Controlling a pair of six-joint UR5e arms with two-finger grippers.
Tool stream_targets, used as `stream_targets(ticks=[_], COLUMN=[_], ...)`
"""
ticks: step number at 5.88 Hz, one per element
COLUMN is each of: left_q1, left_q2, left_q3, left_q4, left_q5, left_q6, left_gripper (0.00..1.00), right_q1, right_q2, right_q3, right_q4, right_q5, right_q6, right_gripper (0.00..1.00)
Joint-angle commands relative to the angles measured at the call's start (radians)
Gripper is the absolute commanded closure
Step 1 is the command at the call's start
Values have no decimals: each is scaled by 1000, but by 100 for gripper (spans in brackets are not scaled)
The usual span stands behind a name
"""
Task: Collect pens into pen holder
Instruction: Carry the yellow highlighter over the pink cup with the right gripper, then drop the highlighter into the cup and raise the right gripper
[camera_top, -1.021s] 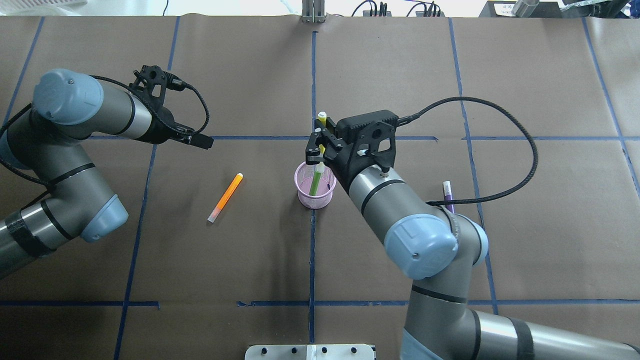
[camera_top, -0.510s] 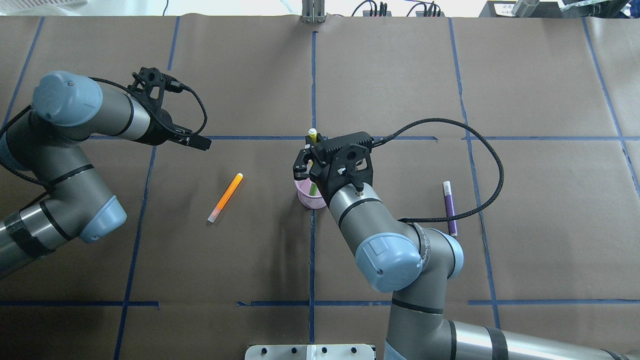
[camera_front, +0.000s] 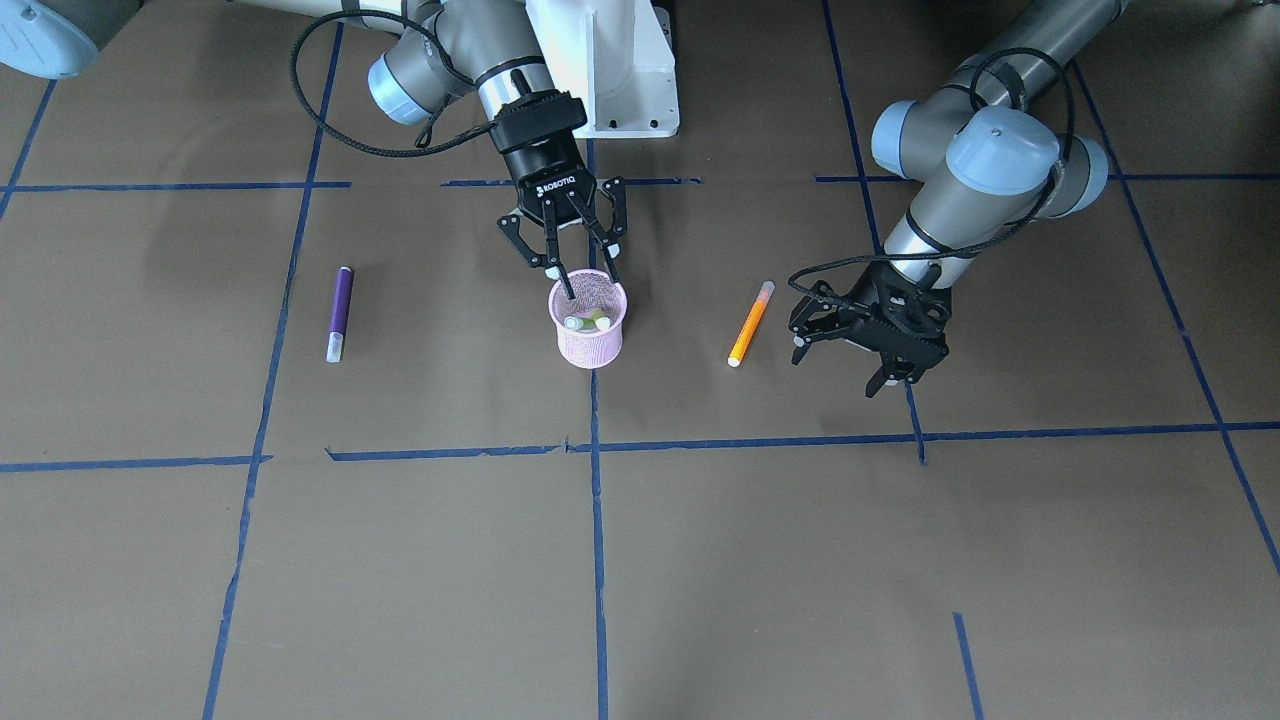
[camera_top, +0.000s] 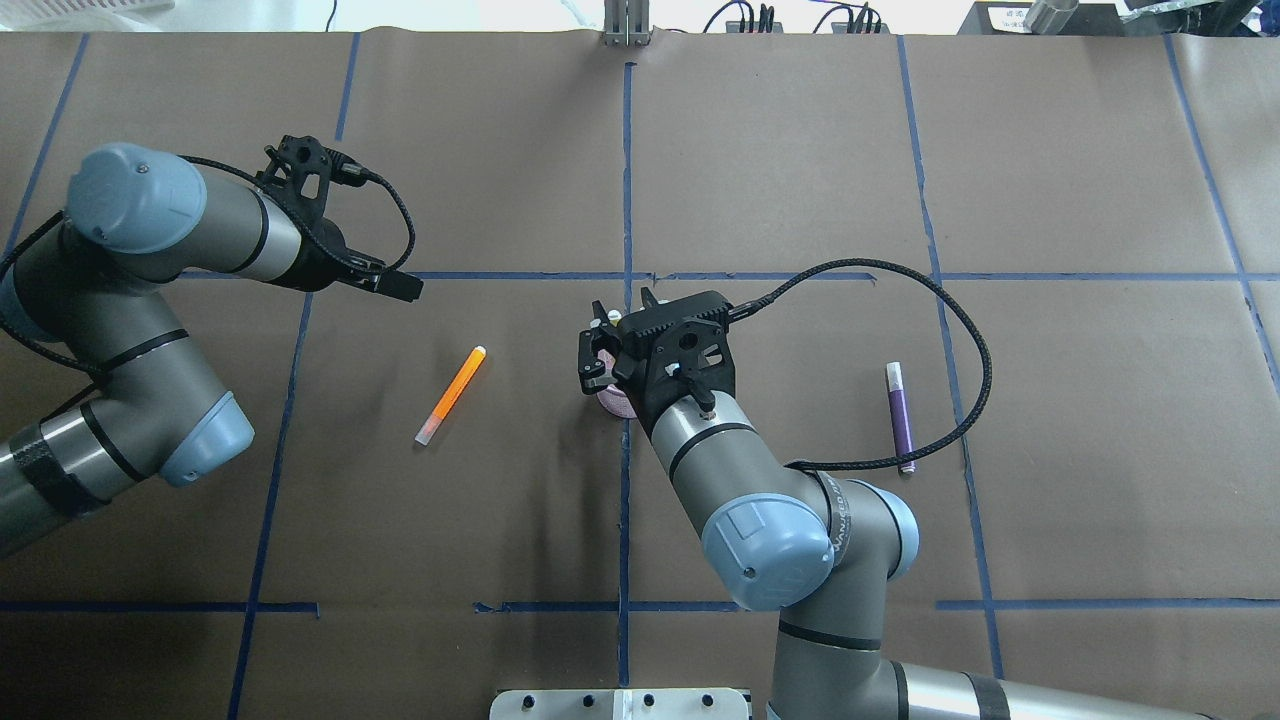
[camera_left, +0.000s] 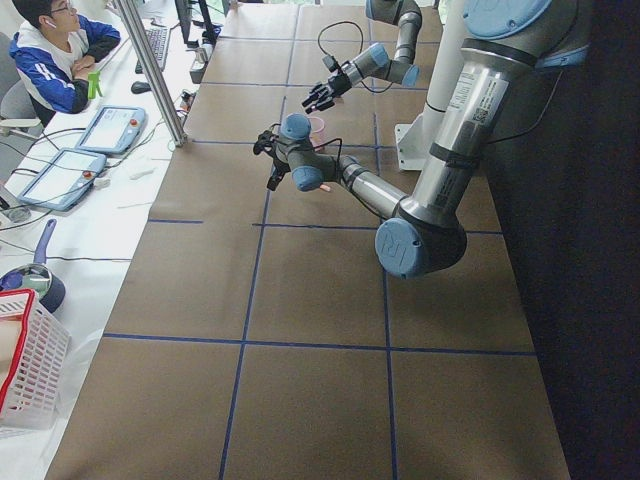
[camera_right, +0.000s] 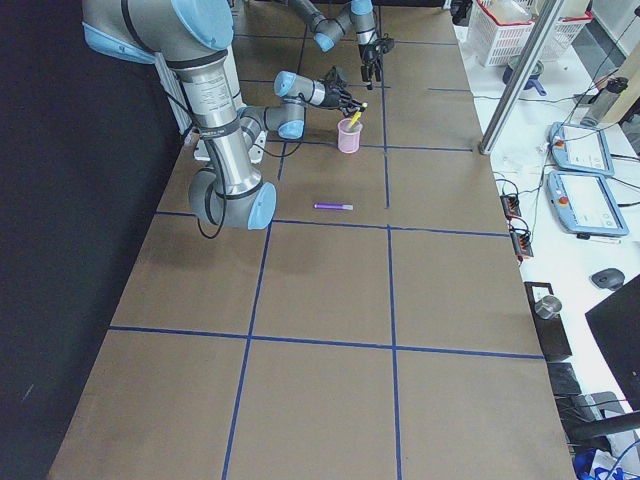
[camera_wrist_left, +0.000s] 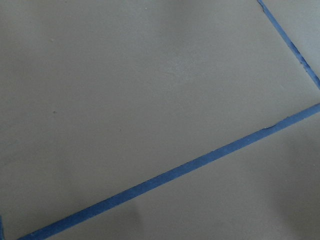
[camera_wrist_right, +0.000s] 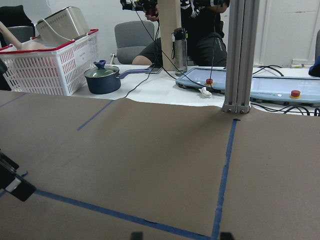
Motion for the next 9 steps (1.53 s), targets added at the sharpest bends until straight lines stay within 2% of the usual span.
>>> stream_targets(ticks=[1, 2, 3, 5, 6, 7, 8, 9], left_q1=[0, 6, 9, 69, 95, 119, 146, 156], left_q2=[-8, -18, -38, -78, -94, -112, -127, -127], left_q3=[-1, -1, -1, -8, -8, -6, -5, 6], left_q4=[2, 8, 17, 146, 188, 236, 286, 287], left_q5=[-3, -3, -5, -5, -5, -5, -2, 0], left_q6=[-2, -3, -6, -9, -15, -15, -12, -6], left_gripper=[0, 0, 0, 0, 0, 0, 0, 0], right_q1=[12, 60, 99, 239, 324, 410, 474, 485], right_q2=[3, 2, -6, -27, -27, -27, -27, -30], right_q3=[16, 83, 151, 254, 288, 294, 294, 291], right_q4=[-15, -115, -247, -535, -729, -876, -926, -931], right_q5=[31, 134, 188, 476, 667, 853, 994, 1016], right_q6=[-60, -58, -53, -48, -32, -24, -24, -24], right_gripper=[0, 0, 0, 0, 0, 0, 0, 0])
